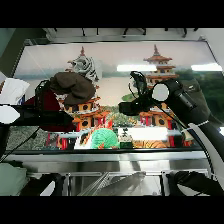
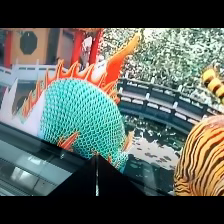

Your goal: Fold the shirts.

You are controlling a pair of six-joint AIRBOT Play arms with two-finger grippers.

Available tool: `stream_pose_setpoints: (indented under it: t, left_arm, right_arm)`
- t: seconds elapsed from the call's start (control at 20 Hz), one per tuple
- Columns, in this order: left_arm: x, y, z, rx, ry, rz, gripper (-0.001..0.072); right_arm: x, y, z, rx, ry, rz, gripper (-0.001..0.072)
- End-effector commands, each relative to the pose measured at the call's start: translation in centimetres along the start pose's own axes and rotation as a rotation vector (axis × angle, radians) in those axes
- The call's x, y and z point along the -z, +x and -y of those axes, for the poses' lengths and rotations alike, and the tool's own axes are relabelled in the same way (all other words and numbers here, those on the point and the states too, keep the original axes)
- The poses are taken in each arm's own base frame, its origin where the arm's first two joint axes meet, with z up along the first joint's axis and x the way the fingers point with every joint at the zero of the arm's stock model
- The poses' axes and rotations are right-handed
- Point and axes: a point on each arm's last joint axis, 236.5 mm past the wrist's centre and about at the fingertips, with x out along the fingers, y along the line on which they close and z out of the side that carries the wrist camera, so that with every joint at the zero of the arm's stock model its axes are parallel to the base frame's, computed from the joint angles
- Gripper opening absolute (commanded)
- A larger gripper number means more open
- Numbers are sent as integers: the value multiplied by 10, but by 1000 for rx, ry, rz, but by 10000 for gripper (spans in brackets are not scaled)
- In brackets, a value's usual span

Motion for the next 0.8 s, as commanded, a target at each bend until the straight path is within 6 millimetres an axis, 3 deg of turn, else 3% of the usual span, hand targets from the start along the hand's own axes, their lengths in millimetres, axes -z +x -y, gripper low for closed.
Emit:
stream_pose_setpoints:
  t: [0.0,0.4,0.45,0.55,0.65,0.75]
  left_arm:
    - [-1,0,0,-1,-1,5,12]
    - [-2,-1,-5,-21,3,7,12]
    - [-3,-4,-21,-94,12,-5,12]
    - [-38,-31,-68,-272,-16,3,12]
    - [-59,-35,-100,-300,-92,22,12]
    - [-68,-29,-134,-320,-165,7,12]
  right_arm:
    - [0,0,0,0,0,-2,29]
    - [0,0,0,0,0,-2,30]
    - [0,0,0,1,0,-2,29]
    - [0,0,0,0,0,-2,30]
    - [0,0,0,0,0,-2,29]
    - [0,0,0,0,0,-2,29]
